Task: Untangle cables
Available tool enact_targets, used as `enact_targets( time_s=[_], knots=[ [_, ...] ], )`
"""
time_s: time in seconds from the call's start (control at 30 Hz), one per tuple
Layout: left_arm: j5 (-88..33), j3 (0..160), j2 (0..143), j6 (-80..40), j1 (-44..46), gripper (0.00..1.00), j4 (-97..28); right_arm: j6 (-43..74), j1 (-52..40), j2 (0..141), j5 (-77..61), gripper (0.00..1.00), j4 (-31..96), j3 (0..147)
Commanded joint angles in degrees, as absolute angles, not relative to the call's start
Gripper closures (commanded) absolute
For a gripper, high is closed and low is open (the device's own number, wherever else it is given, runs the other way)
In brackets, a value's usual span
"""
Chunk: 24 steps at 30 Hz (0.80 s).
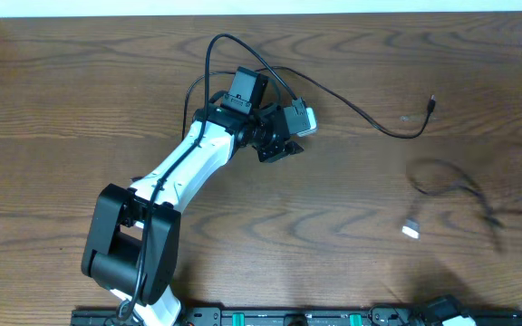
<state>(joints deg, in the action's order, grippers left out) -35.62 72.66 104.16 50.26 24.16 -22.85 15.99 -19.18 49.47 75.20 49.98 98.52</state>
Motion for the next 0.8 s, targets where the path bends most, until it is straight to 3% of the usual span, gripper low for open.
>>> enact_targets(
  time_s=[0.0, 0.2, 0.47, 0.77],
  knots=[
    [-35.29, 72.97, 104.6, 51.2, 24.25, 0.47, -22.79, 15.55, -19.16, 48.16, 87.42, 0.99, 47.53, 98.7],
    [-35.29, 72.97, 104.6, 50.94, 24.25, 0.47, -23.55, 13.13, -18.85, 48.29, 89.86, 0.99, 39.55, 98.67],
    [-35.31, 72.97, 104.6, 50.28, 24.25, 0.47, -24.4, 12.36, -14.09, 52.05, 87.96, 0.98, 38.74, 98.5],
    [-35.31, 72.97, 104.6, 50.3, 24.25, 0.47, -27.83, 3.97, 7.27, 65.32, 60.86, 0.99, 35.66, 98.5]
  ],
)
